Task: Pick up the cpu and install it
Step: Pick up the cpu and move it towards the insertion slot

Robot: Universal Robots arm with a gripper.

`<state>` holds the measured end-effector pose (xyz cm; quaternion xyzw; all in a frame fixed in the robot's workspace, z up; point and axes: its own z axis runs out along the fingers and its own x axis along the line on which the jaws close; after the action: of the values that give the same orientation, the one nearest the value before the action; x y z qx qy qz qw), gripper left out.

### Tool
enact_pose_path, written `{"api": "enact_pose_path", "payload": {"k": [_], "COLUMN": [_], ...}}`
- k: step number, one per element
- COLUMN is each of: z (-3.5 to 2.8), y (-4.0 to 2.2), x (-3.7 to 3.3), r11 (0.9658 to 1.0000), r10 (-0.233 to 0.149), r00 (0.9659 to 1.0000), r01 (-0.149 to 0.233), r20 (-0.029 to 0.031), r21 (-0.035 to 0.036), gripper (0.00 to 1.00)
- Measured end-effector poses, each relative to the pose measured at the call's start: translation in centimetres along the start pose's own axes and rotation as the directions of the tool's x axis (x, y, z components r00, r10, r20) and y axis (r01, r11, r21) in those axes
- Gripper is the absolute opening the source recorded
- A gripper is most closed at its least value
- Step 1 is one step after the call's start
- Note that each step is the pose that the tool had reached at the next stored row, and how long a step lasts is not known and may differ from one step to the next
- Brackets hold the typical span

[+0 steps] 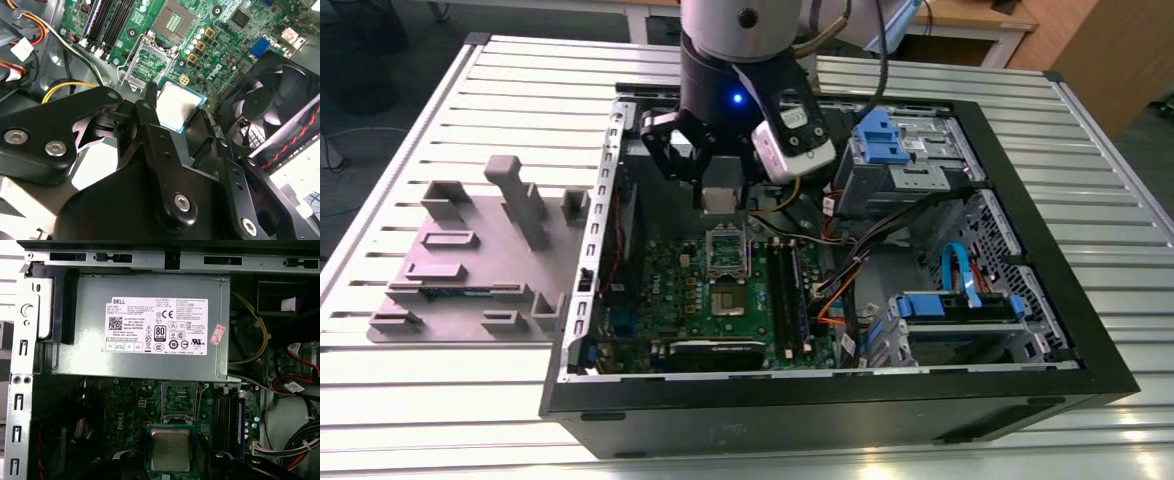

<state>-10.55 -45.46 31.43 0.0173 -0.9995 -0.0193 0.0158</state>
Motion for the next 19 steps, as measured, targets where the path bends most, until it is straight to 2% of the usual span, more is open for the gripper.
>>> {"api": "enact_pose_path", "payload": {"k": [13, 19], "z": [2.33, 3.16], "y": [-0.63, -1.06], "x": [-0.06, -0.07], "r11": [1.0000, 1.0000], "r10": [0.000, 0.000], "r00": [1.0000, 1.0000], "r01": [0.000, 0.000], "r20": [-0.0001, -0.0002], "r21": [0.0000, 0.0002], "gripper": [0.47, 0.47]}}
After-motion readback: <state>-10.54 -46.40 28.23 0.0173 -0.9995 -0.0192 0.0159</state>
